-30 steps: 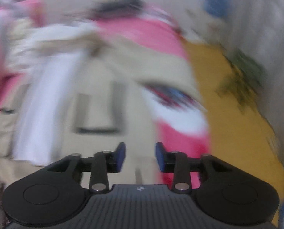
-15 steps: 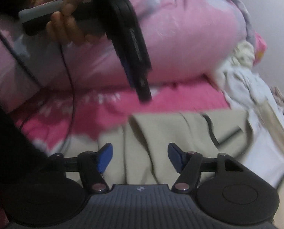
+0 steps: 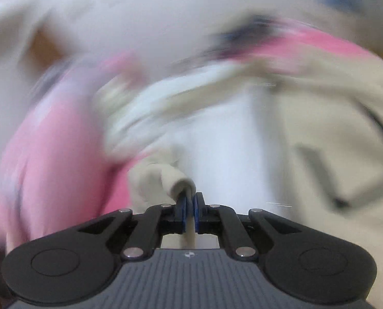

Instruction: Fold clothes

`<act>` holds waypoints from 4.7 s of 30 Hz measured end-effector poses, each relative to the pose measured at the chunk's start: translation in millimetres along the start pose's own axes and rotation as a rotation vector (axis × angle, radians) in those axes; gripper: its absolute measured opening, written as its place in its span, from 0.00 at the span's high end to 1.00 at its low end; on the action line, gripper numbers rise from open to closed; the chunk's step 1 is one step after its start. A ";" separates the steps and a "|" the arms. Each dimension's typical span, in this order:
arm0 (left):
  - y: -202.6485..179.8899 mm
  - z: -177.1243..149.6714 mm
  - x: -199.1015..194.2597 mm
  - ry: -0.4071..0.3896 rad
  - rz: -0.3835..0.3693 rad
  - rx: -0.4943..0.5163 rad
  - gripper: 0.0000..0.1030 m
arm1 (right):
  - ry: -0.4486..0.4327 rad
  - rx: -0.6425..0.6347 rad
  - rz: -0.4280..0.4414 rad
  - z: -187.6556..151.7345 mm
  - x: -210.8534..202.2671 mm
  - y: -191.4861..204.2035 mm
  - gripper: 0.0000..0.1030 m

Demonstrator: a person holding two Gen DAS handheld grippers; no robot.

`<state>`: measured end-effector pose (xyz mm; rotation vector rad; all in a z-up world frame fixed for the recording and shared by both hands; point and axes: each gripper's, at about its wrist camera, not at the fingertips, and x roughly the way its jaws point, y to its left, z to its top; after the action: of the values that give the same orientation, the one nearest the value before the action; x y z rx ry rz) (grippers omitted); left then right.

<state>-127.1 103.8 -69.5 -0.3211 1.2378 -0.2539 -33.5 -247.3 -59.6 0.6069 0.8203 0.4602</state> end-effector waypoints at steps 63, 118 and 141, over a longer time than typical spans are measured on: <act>-50.8 167.8 66.5 -0.006 0.098 0.320 0.59 | 0.757 -0.494 -0.022 68.3 60.3 46.5 0.47; -20.7 41.3 1.5 0.072 0.255 0.006 0.59 | 0.873 -0.206 0.317 -27.3 195.7 58.1 0.57; -26.0 17.4 -12.2 -0.016 -0.045 0.305 0.58 | 0.485 -0.242 0.163 11.2 62.1 64.0 0.93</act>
<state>-114.7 85.8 -44.0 -0.0869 1.1572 -0.4725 3.4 -166.7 -44.8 0.3385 1.1576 0.8627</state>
